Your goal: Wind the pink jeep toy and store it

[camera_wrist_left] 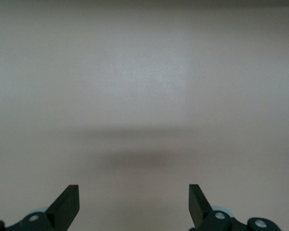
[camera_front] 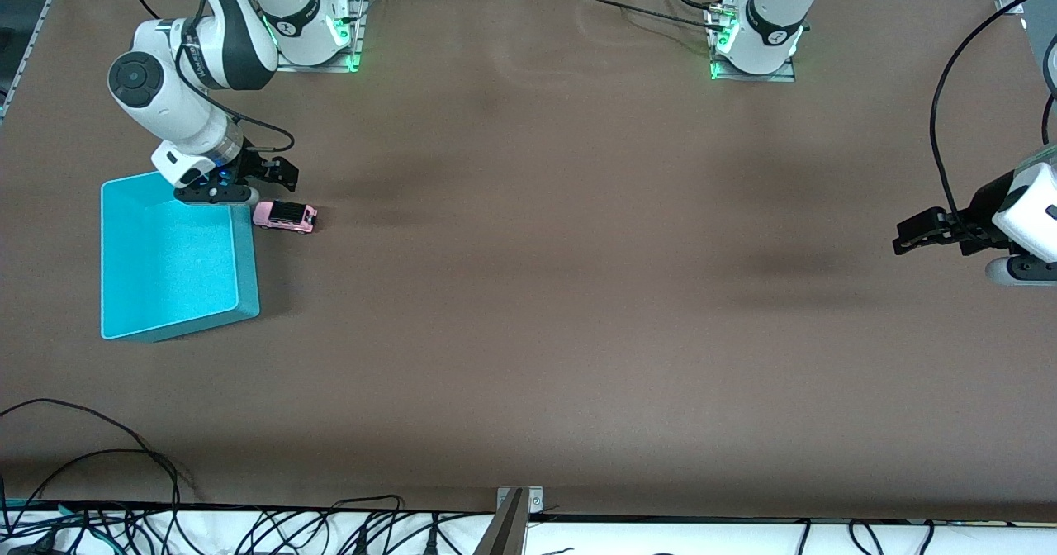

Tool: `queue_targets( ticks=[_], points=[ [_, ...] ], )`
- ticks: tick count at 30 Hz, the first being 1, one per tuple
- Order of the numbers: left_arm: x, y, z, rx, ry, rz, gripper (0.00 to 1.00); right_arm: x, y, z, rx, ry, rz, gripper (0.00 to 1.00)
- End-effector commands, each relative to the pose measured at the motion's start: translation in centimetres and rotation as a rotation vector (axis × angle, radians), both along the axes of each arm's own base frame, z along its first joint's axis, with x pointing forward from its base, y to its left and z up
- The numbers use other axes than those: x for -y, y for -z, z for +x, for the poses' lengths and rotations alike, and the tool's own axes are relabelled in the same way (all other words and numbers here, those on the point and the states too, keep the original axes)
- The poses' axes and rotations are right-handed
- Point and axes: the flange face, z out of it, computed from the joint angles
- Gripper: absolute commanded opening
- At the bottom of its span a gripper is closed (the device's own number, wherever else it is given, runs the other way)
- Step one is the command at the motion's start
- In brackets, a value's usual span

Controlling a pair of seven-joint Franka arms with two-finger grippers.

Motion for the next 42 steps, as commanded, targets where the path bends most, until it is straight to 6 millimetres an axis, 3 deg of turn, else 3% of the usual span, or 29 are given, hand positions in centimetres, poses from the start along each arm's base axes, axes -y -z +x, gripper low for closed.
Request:
queue_targets(
  ticks=[1, 9, 15, 24, 42],
  points=[
    [0.2, -0.1, -0.8, -0.009, -0.007, 0.021, 1.00, -0.1, 2.1, -0.5, 0.009, 0.113, 0.004, 0.97],
    [0.1, 0.1, -0.9, -0.014, -0.008, 0.021, 1.00, 0.0, 3.0, -0.4, 0.014, 0.275, 0.011, 0.96],
    [0.1, 0.1, -0.9, -0.014, -0.008, 0.021, 1.00, -0.1, 3.6, 0.1, 0.052, 0.570, 0.031, 0.96],
    [0.1, 0.1, -0.9, -0.014, -0.008, 0.021, 1.00, 0.0, 5.2, -0.1, 0.025, 0.867, 0.033, 0.94],
    [0.2, 0.2, -0.8, -0.016, -0.007, 0.021, 1.00, 1.1, 8.7, 0.1, 0.037, 1.191, 0.058, 0.96]
  ],
)
